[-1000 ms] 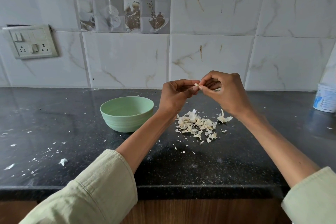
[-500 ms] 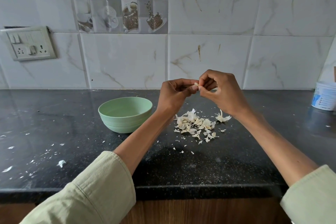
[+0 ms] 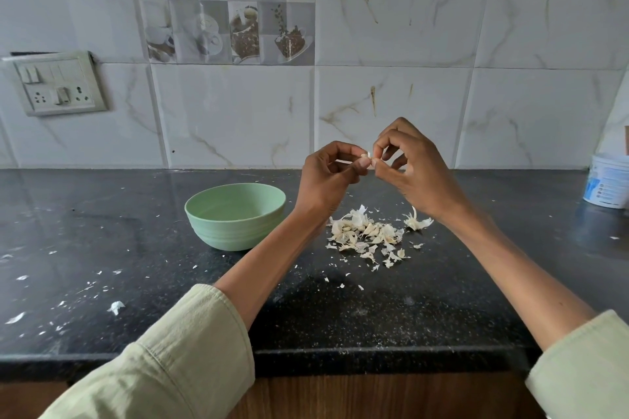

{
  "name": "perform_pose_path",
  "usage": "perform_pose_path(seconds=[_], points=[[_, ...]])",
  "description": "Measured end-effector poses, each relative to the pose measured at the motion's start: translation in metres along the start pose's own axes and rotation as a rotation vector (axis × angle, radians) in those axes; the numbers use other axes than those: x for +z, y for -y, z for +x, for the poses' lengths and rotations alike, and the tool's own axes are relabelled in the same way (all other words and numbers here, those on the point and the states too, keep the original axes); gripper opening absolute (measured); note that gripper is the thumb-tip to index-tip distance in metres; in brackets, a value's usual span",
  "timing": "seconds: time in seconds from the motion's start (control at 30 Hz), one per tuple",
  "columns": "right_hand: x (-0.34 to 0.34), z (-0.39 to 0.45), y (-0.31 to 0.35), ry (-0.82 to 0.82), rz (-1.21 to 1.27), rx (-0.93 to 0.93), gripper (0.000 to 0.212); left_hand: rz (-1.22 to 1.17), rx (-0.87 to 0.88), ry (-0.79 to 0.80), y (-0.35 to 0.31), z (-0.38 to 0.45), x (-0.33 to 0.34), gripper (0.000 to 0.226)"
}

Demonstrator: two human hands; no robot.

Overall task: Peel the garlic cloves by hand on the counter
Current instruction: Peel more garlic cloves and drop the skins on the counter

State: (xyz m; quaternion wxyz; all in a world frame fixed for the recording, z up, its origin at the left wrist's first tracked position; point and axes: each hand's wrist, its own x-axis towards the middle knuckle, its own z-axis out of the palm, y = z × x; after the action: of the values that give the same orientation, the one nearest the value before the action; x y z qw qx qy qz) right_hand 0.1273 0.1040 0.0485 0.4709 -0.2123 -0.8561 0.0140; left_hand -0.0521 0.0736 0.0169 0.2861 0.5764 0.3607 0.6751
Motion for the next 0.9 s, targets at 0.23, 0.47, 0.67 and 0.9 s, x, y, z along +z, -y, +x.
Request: perform_pose_path(seconds=[0.23, 0.47, 0.67, 0.9], points=[[-0.0013, 0.0021, -0.0016, -0.021, 0.078, 0.042, 0.01, -0.042, -0.014, 0.002, -0.0032, -0.0006, 0.0001, 0.02], [-0.0019, 0.0032, -0.0056, -0.02, 0.244, 0.188, 0.009, -0.12, -0.046, 0.063, -0.0068, 0.0006, -0.002, 0.03], [-0.0054, 0.0041, -0.0082, -0.032, 0.369, 0.233, 0.008, -0.07, -0.024, 0.066, -0.006, 0.0018, -0.0007, 0.028], [-0.0097, 0.0036, -0.0056, -0.049, 0.512, 0.286, 0.016, -0.056, -0.026, 0.07, -0.0045, 0.0019, -0.0012, 0.023]])
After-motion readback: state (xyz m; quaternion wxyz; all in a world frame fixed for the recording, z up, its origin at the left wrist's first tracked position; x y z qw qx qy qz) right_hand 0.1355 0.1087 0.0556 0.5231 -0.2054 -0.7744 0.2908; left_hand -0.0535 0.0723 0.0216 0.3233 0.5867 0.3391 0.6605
